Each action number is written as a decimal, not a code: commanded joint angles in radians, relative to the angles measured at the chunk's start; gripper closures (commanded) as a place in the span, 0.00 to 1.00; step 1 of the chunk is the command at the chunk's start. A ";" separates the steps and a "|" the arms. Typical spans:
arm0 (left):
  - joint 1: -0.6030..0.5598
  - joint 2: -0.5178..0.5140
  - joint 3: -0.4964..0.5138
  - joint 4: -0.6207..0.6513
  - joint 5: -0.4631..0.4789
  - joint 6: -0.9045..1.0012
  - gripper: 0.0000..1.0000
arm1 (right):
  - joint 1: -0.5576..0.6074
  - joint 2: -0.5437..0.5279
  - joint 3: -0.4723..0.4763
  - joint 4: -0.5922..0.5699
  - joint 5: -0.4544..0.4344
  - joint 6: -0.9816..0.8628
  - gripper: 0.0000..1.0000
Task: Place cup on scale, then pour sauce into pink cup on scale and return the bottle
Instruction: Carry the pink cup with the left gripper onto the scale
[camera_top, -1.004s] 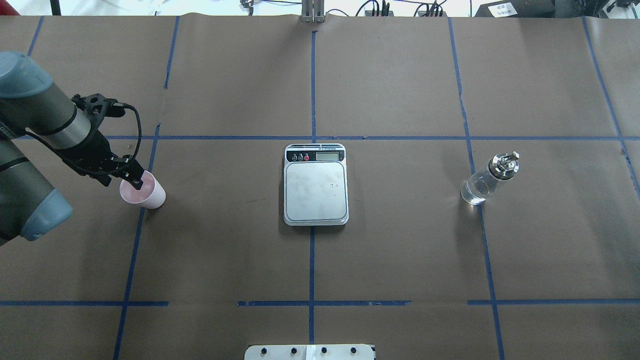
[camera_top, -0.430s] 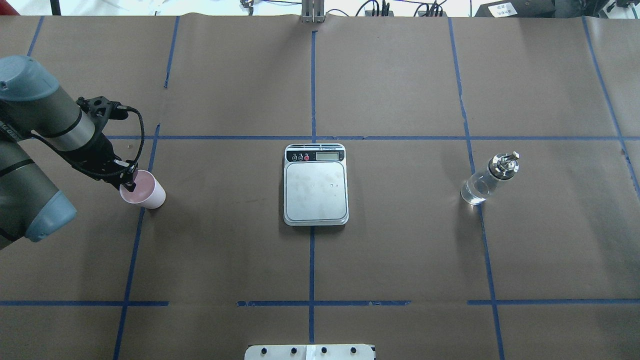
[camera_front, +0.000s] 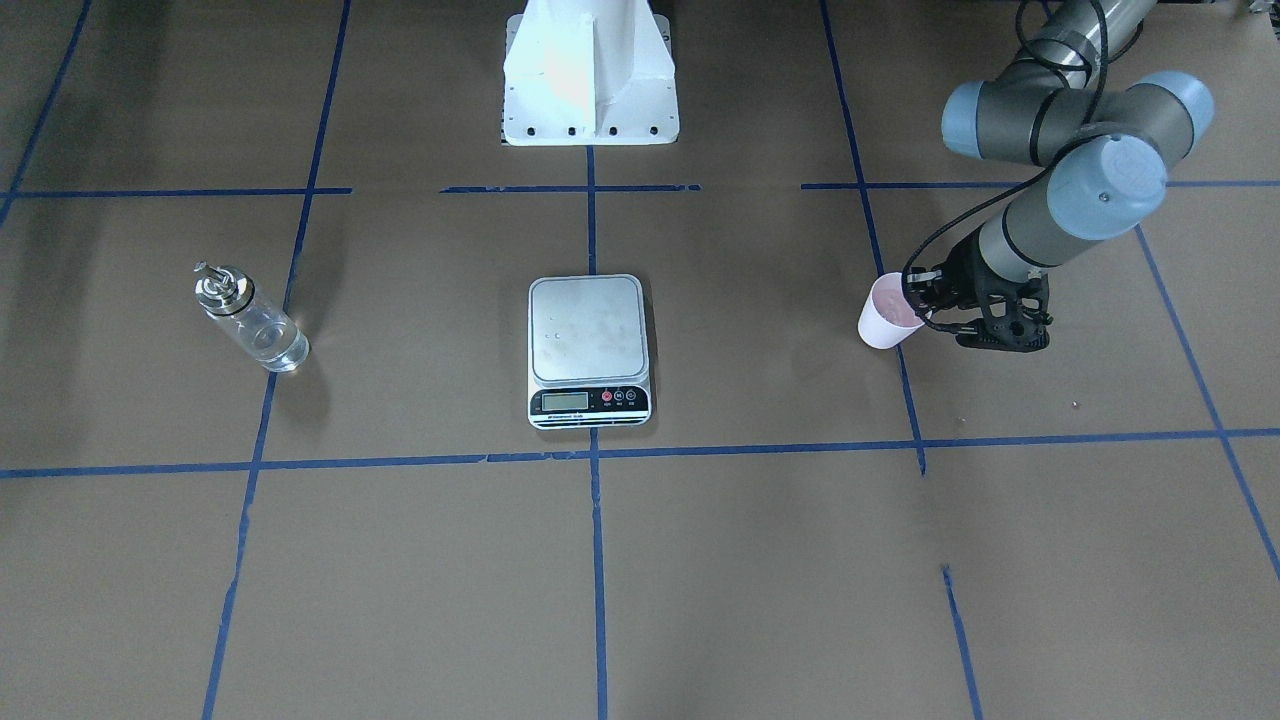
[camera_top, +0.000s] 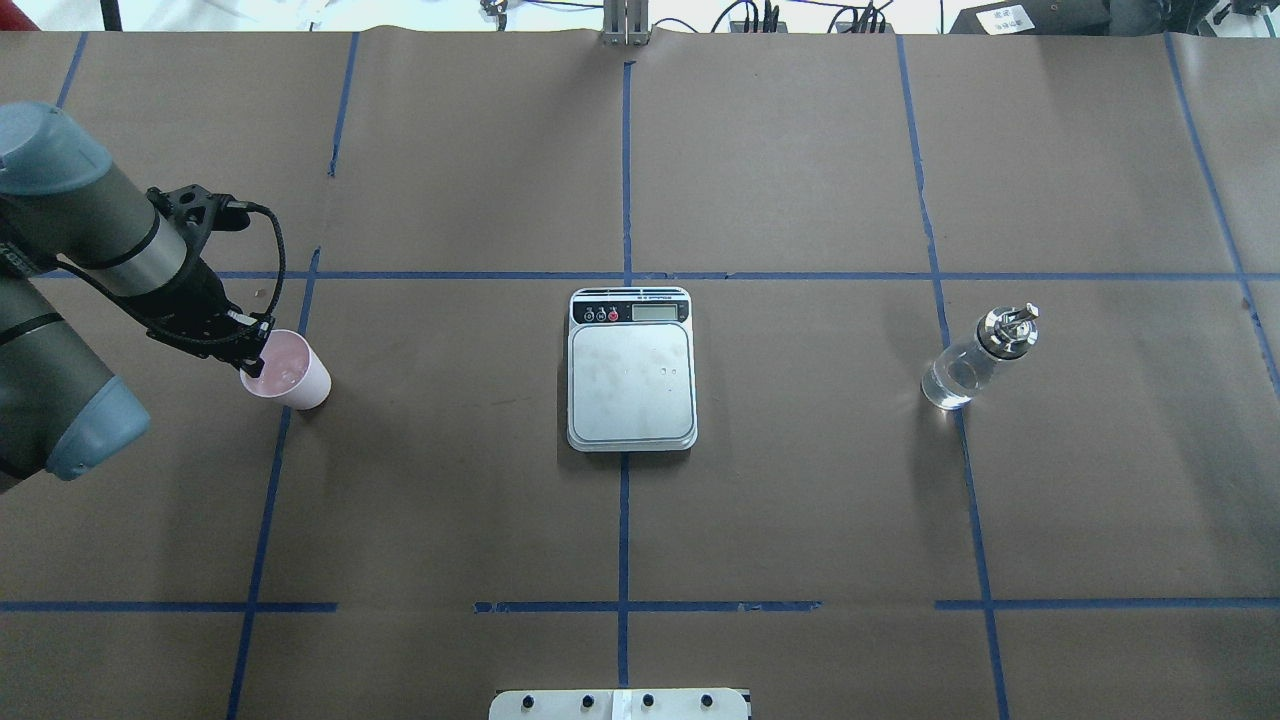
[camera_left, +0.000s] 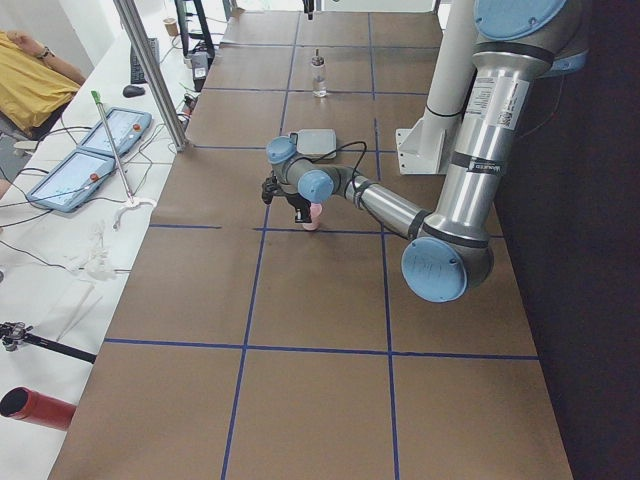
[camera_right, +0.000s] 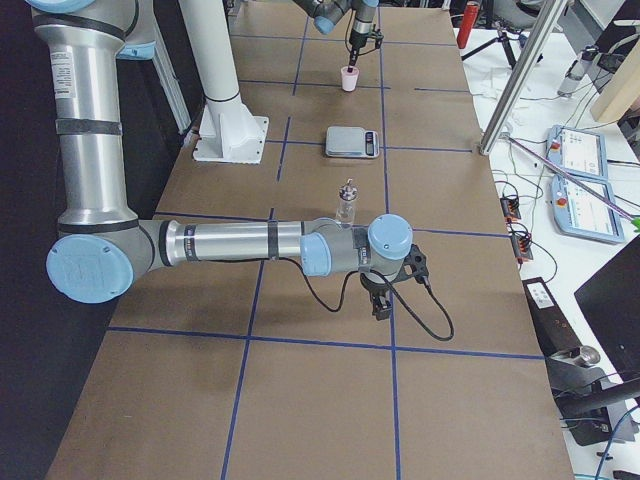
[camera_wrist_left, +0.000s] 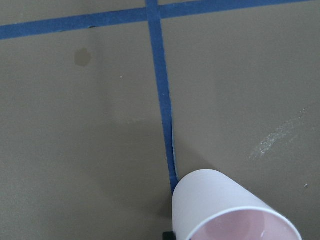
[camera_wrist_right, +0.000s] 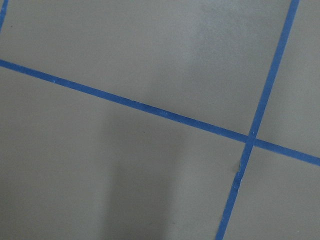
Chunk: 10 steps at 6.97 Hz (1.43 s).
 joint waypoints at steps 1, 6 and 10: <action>-0.016 -0.137 -0.052 0.128 -0.003 -0.115 1.00 | -0.001 0.005 0.006 0.000 0.003 0.009 0.00; 0.178 -0.548 0.126 0.207 0.061 -0.418 1.00 | -0.001 0.005 0.010 0.014 0.032 0.009 0.00; 0.228 -0.626 0.248 0.155 0.070 -0.459 1.00 | -0.001 0.005 0.013 0.014 0.032 0.009 0.00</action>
